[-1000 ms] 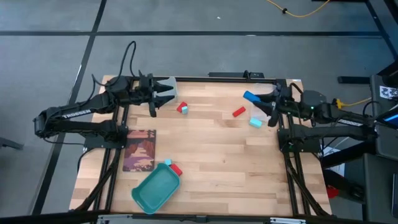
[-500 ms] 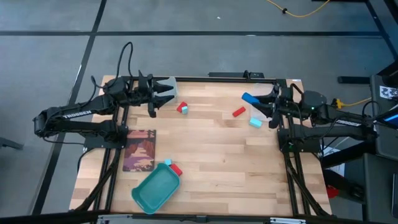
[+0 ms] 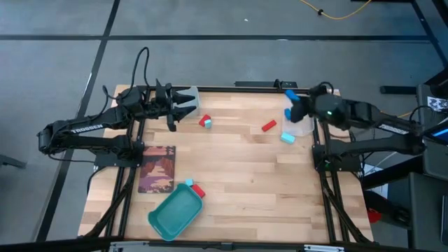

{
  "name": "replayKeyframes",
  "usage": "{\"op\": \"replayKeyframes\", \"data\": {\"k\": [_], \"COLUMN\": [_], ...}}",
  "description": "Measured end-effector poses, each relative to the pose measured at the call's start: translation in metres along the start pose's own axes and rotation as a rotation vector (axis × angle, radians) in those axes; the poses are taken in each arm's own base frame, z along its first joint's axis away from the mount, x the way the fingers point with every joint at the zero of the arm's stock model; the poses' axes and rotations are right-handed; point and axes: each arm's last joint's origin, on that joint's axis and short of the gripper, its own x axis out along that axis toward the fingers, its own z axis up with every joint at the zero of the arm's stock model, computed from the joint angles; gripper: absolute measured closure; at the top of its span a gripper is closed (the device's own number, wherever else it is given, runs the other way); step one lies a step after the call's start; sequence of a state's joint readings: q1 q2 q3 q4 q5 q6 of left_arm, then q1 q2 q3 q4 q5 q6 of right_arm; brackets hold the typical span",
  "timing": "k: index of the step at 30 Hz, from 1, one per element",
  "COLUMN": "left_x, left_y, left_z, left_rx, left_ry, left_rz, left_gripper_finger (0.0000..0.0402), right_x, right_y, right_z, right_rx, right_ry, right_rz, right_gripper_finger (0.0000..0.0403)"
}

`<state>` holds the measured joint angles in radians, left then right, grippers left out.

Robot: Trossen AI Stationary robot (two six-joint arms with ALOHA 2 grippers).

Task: Sort & place blocks by color
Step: Put the blue block into the transparent bin

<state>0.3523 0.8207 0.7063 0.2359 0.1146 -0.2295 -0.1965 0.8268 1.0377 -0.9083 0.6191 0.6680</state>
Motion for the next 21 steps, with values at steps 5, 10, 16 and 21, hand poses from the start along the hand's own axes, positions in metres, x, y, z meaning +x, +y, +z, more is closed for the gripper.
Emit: {"op": "replayKeyframes", "data": {"k": [5, 10, 16, 21], "left_x": [0.0, 0.0, 0.0, 0.0], "left_y": [0.0, 0.0, 0.0, 0.0], "left_z": [0.0, 0.0, 0.0, 0.0], "left_rx": [0.0, 0.0, 0.0, 0.003], "left_ry": [0.001, 0.001, 0.002, 0.002], "left_rz": [0.0, 0.002, 0.003, 0.003], "left_gripper_finger": [0.0194, 0.0194, 0.0194, 0.0194], "right_x": [0.027, 0.06, 0.096, 0.116], "right_y": [-0.012, -0.026, -0.05, -0.064], "right_z": [-0.011, -0.04, -0.077, -0.097], "right_rx": [-0.024, 0.019, 0.124, 0.233], "right_ry": [0.255, 0.469, 0.521, 0.466], "right_rz": [-0.279, -0.364, -0.428, -0.443], "right_gripper_finger": [0.0264, 0.0264, 0.0264, 0.0264]}}
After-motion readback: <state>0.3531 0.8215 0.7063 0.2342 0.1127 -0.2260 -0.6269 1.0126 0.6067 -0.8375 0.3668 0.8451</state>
